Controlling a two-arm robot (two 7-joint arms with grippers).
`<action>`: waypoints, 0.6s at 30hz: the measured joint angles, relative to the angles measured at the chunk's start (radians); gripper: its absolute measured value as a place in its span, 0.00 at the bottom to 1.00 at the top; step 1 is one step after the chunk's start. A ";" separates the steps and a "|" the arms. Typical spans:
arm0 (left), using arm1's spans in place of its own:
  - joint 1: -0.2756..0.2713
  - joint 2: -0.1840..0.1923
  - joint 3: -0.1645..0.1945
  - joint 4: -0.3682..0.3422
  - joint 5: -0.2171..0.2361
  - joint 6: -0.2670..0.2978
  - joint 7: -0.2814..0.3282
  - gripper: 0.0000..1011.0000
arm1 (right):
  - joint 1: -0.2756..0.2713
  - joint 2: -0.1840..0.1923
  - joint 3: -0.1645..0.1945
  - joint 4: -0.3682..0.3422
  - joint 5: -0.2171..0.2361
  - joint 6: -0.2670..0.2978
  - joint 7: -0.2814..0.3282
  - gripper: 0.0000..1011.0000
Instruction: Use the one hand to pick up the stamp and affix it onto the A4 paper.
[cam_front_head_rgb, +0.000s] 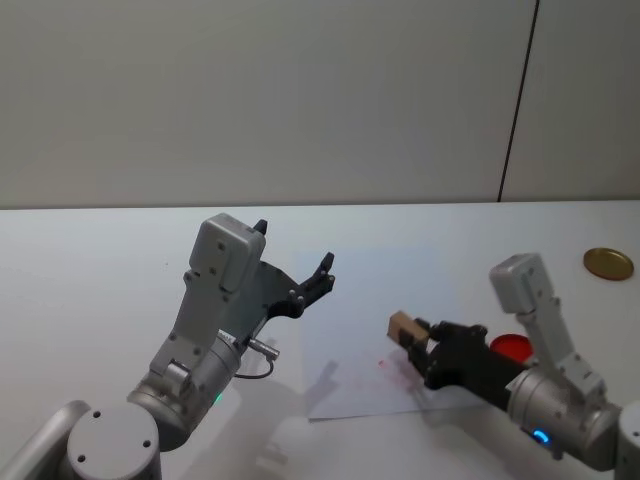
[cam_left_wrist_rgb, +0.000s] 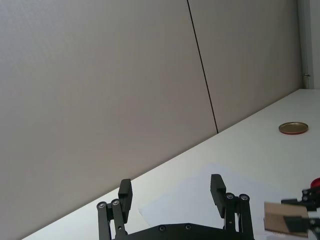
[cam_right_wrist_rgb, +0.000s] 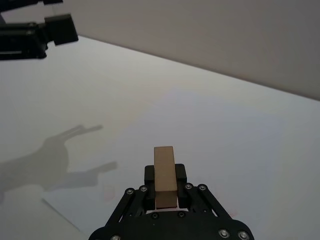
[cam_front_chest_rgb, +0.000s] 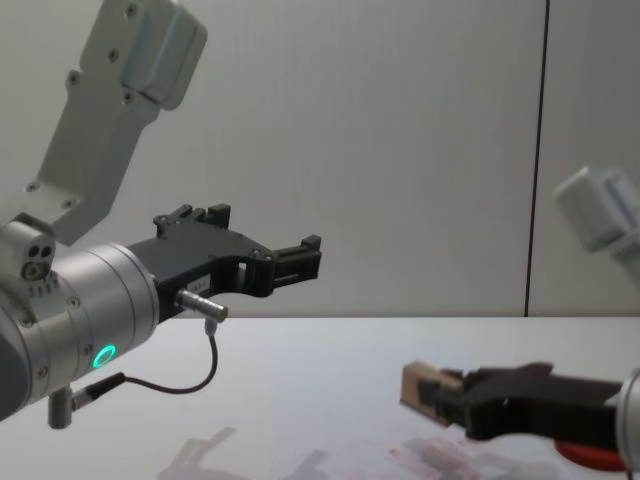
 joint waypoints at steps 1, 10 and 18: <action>0.000 0.000 0.000 0.000 0.000 0.000 0.000 0.98 | -0.002 0.005 0.005 -0.009 0.007 -0.005 -0.006 0.22; 0.000 0.000 0.000 0.000 0.000 0.000 0.000 0.98 | -0.019 0.042 0.041 -0.055 0.035 -0.018 -0.041 0.22; 0.000 0.000 0.000 0.000 0.000 0.000 0.000 0.98 | -0.044 0.082 0.070 -0.082 0.044 -0.010 -0.066 0.22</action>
